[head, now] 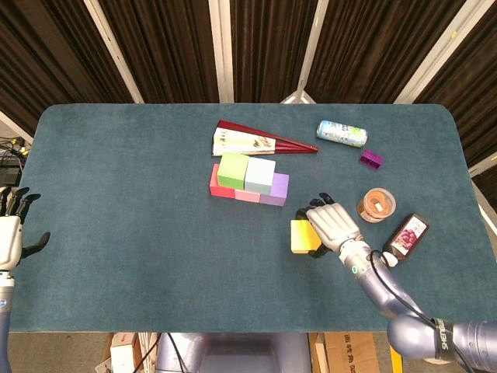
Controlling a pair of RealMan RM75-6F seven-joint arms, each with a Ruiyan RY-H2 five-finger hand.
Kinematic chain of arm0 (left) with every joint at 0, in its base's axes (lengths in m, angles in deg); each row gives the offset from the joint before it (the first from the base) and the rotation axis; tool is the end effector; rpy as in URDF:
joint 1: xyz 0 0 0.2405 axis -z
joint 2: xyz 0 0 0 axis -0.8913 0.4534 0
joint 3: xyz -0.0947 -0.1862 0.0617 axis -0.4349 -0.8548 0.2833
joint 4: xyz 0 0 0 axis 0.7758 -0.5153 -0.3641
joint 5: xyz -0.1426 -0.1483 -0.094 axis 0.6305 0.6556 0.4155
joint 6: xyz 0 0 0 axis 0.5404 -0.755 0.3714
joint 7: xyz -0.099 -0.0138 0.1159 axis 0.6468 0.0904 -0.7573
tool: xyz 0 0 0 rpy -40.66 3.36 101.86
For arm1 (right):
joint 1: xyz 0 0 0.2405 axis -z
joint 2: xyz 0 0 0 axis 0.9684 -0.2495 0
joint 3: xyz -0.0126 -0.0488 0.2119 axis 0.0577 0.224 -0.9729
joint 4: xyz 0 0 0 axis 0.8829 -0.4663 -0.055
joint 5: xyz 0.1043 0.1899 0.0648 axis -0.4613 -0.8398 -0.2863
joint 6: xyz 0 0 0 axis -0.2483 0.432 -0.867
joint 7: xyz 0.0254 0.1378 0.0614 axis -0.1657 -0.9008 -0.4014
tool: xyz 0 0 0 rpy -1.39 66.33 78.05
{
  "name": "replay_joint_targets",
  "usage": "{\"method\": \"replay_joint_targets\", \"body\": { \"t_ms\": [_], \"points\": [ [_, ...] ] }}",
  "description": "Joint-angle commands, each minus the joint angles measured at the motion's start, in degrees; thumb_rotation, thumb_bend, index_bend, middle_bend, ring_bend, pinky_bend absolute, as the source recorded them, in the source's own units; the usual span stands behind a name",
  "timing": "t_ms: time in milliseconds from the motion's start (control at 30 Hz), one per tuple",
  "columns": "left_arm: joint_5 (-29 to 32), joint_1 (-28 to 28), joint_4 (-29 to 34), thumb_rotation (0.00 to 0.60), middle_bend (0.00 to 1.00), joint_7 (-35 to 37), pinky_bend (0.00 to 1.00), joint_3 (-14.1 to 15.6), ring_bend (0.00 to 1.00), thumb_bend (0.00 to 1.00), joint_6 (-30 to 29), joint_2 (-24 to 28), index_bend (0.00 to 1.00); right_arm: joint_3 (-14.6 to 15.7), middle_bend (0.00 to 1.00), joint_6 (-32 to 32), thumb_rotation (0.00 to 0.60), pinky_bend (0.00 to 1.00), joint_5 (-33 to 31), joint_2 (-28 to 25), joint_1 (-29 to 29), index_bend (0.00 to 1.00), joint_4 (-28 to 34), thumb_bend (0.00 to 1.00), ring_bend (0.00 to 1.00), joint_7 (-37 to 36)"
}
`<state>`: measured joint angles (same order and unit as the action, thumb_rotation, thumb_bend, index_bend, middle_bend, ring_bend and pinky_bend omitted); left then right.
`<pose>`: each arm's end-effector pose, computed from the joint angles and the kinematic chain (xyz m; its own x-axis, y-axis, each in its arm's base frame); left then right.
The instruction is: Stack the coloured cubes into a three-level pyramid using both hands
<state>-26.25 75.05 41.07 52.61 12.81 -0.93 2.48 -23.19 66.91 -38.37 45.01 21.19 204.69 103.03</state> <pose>-0.2891 0.2494 0.1276 0.4755 -0.0958 0.8745 0.8783 0.1074 -0.4658 -0.0823 -0.3051 0.0448 0.4644 -0.4856 0.7406 -0.8848 -0.2913 0.3638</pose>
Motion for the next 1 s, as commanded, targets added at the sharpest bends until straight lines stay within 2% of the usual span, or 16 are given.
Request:
{"method": "replay_joint_targets", "body": {
  "t_ms": [33,167,367,567,733,1000],
  "points": [
    [-0.92,-0.16,-0.57,0.6,0.09,0.98,0.0,0.05,0.0,0.32,-0.68,-0.24,0.2,-0.44,0.36,-4.82,0.6,0.0,1.32,0.67,-0.14,0.36,-4.74,0.24,0.16,-4.87],
    [-1.43,-0.57,-0.28,0.6,0.09,1.97,0.0,0.06,0.0,0.32,-1.28,0.17,0.2,0.52,0.36,-8.85,0.6,0.0,3.24,1.55,-0.41,0.36,-9.49,0.24,0.16,-7.82],
    [-1.45,-1.02,0.19,0.6,0.09,2.21,0.0,-0.11,0.0,0.32,-1.88,0.57,0.2,2.01,0.36,-11.23,0.6,0.0,6.22,1.97,-0.14,0.36,-11.96,0.24,0.16,-10.75],
    [-1.19,-0.97,0.23,0.6,0.09,1.84,0.0,-0.23,0.0,0.32,-1.64,0.47,0.2,2.49,0.36,-10.35,0.6,0.0,10.25,2.37,1.61,0.36,-12.31,0.24,0.16,-13.61],
    [-1.5,-0.71,0.31,0.6,0.09,0.85,0.0,-0.05,0.0,0.32,-1.47,-0.15,0.21,2.83,0.36,-6.82,0.6,0.0,18.54,5.36,5.75,0.36,-14.98,0.24,0.16,-18.13],
    [-1.35,-0.85,0.87,0.6,0.09,0.21,0.0,-0.07,0.0,0.32,-1.55,-0.26,0.21,3.19,0.34,-8.09,0.6,0.0,25.37,6.89,8.35,0.36,-19.17,0.24,0.16,-24.63]
  ]
}}
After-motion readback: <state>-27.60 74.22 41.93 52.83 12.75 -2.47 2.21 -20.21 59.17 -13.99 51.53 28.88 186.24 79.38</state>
